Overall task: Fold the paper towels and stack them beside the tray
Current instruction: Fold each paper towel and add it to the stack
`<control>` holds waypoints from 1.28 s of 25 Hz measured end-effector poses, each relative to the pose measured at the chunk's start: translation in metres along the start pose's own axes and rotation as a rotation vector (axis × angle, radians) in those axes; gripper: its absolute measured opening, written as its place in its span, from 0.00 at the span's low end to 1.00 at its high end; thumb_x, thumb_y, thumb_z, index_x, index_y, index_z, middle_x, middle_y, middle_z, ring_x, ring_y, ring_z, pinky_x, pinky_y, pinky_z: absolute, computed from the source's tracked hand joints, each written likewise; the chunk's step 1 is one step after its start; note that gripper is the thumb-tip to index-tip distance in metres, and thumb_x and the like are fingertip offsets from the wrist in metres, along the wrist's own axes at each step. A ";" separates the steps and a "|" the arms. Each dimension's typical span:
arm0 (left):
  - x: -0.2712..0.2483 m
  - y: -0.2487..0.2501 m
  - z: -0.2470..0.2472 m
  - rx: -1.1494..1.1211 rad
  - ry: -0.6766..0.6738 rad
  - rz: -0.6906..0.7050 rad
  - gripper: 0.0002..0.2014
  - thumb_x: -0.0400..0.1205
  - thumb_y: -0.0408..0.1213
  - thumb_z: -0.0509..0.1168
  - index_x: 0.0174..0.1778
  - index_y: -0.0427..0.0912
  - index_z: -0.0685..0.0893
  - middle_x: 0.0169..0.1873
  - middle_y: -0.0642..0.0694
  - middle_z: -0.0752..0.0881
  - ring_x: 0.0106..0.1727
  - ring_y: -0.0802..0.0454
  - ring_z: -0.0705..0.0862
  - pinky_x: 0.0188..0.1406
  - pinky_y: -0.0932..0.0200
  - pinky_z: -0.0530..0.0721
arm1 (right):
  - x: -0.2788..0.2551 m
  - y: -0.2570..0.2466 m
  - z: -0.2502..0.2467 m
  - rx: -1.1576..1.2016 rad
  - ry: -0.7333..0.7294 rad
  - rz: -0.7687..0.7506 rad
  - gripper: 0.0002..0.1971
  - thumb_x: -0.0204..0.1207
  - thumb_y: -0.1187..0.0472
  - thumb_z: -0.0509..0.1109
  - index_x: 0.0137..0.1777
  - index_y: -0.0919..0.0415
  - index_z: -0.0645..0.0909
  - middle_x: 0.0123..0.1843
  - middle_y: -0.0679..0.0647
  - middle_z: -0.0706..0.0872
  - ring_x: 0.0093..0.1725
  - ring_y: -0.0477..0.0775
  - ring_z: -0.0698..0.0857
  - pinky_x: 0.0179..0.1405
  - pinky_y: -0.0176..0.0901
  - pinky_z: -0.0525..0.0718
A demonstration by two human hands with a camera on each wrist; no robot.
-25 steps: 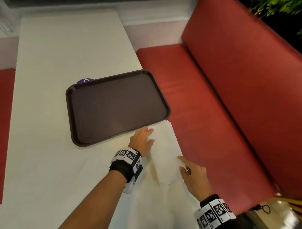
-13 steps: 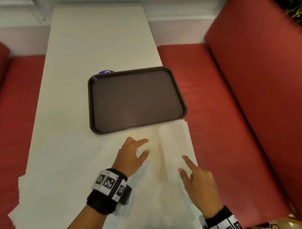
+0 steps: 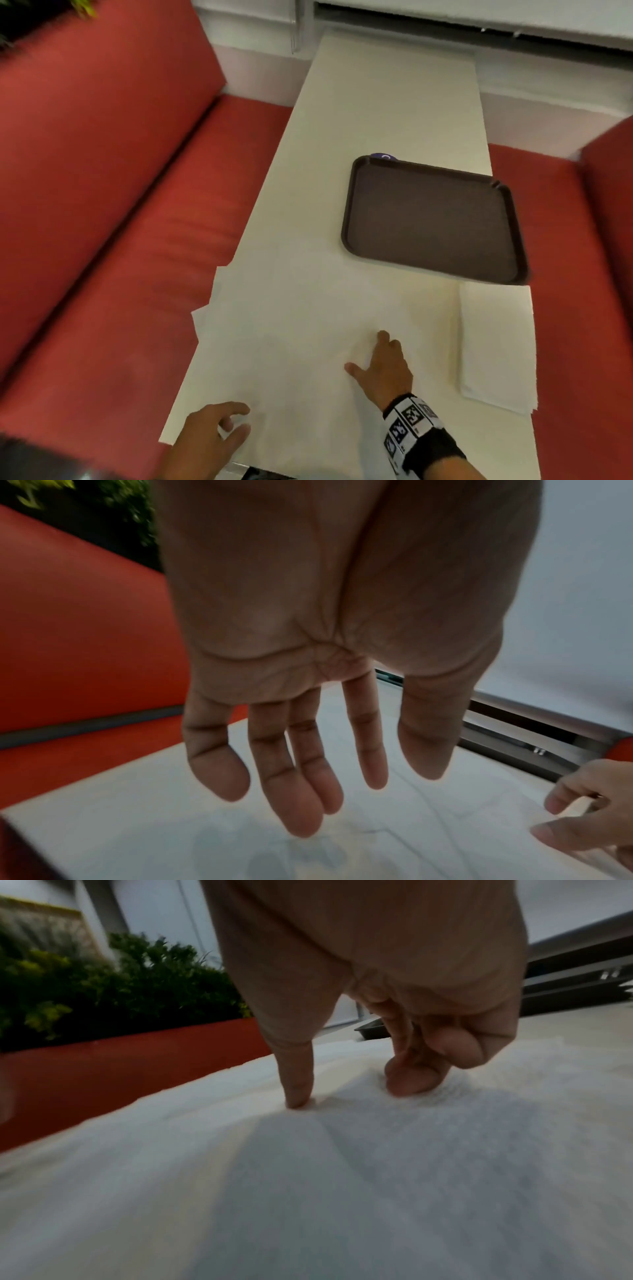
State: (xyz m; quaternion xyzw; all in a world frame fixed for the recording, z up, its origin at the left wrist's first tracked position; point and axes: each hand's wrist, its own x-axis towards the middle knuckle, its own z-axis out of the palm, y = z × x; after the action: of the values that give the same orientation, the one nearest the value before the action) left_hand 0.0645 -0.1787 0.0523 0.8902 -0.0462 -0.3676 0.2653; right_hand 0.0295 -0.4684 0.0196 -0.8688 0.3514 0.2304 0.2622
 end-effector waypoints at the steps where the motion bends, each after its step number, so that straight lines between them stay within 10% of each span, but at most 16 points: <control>1: -0.003 -0.010 -0.003 -0.002 0.012 -0.019 0.12 0.72 0.46 0.73 0.40 0.72 0.79 0.36 0.50 0.85 0.30 0.61 0.82 0.35 0.78 0.76 | 0.000 -0.003 0.000 -0.006 0.017 -0.002 0.40 0.71 0.41 0.72 0.76 0.58 0.60 0.69 0.58 0.70 0.65 0.60 0.78 0.58 0.48 0.81; 7: -0.003 -0.043 -0.019 -0.070 0.117 -0.020 0.13 0.71 0.44 0.75 0.38 0.70 0.81 0.34 0.48 0.84 0.25 0.63 0.78 0.32 0.74 0.74 | 0.028 -0.031 0.010 0.477 0.103 0.211 0.24 0.69 0.43 0.75 0.50 0.66 0.83 0.49 0.60 0.90 0.52 0.60 0.87 0.57 0.48 0.82; 10: -0.005 -0.045 -0.024 -0.093 0.155 0.002 0.13 0.71 0.43 0.75 0.38 0.68 0.81 0.35 0.49 0.83 0.23 0.65 0.79 0.31 0.75 0.74 | 0.040 -0.047 0.009 0.854 0.049 0.371 0.23 0.64 0.47 0.81 0.33 0.68 0.80 0.29 0.61 0.87 0.30 0.60 0.85 0.29 0.45 0.79; 13: -0.007 -0.045 -0.031 -0.121 0.165 0.015 0.13 0.72 0.43 0.75 0.40 0.68 0.81 0.36 0.48 0.83 0.24 0.63 0.80 0.31 0.75 0.75 | 0.034 -0.061 0.002 0.782 0.127 0.319 0.18 0.69 0.55 0.77 0.27 0.64 0.74 0.27 0.62 0.84 0.35 0.62 0.86 0.39 0.49 0.85; 18: 0.003 -0.031 -0.044 -0.123 0.134 0.050 0.12 0.72 0.43 0.75 0.38 0.69 0.82 0.37 0.47 0.84 0.21 0.62 0.77 0.30 0.75 0.74 | -0.005 -0.085 -0.048 0.615 0.363 -0.172 0.09 0.72 0.61 0.71 0.35 0.64 0.75 0.34 0.56 0.84 0.33 0.49 0.80 0.30 0.35 0.74; 21: 0.012 -0.001 -0.059 -0.278 0.120 0.162 0.13 0.63 0.56 0.77 0.42 0.67 0.85 0.37 0.48 0.86 0.31 0.61 0.83 0.36 0.71 0.79 | -0.025 -0.095 -0.091 0.859 0.170 -0.393 0.03 0.74 0.64 0.64 0.42 0.61 0.79 0.39 0.57 0.86 0.36 0.52 0.82 0.33 0.44 0.79; 26: 0.035 0.078 -0.097 -0.590 0.049 0.328 0.47 0.46 0.73 0.74 0.62 0.57 0.79 0.52 0.51 0.86 0.56 0.60 0.84 0.57 0.56 0.80 | -0.069 -0.100 -0.164 1.085 -0.082 -0.442 0.16 0.78 0.74 0.54 0.41 0.61 0.83 0.37 0.54 0.86 0.36 0.50 0.84 0.33 0.42 0.80; 30: 0.030 0.132 -0.113 -0.857 -0.367 0.413 0.28 0.54 0.53 0.82 0.47 0.45 0.88 0.43 0.43 0.91 0.46 0.50 0.90 0.44 0.55 0.87 | -0.076 -0.087 -0.189 1.233 -0.075 -0.395 0.12 0.77 0.70 0.56 0.44 0.62 0.82 0.38 0.56 0.88 0.34 0.52 0.86 0.32 0.46 0.85; 32: 0.030 0.145 -0.113 -0.859 -0.424 0.487 0.30 0.59 0.46 0.81 0.56 0.41 0.85 0.53 0.41 0.89 0.55 0.44 0.88 0.50 0.51 0.87 | -0.080 -0.081 -0.195 1.233 -0.096 -0.435 0.12 0.80 0.67 0.57 0.51 0.61 0.83 0.45 0.57 0.90 0.40 0.55 0.88 0.37 0.49 0.87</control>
State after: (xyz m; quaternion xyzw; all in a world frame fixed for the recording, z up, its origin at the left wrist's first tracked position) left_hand 0.1794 -0.2616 0.1740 0.5711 -0.1494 -0.4531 0.6680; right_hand 0.0793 -0.4994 0.2373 -0.5992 0.2233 -0.0332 0.7681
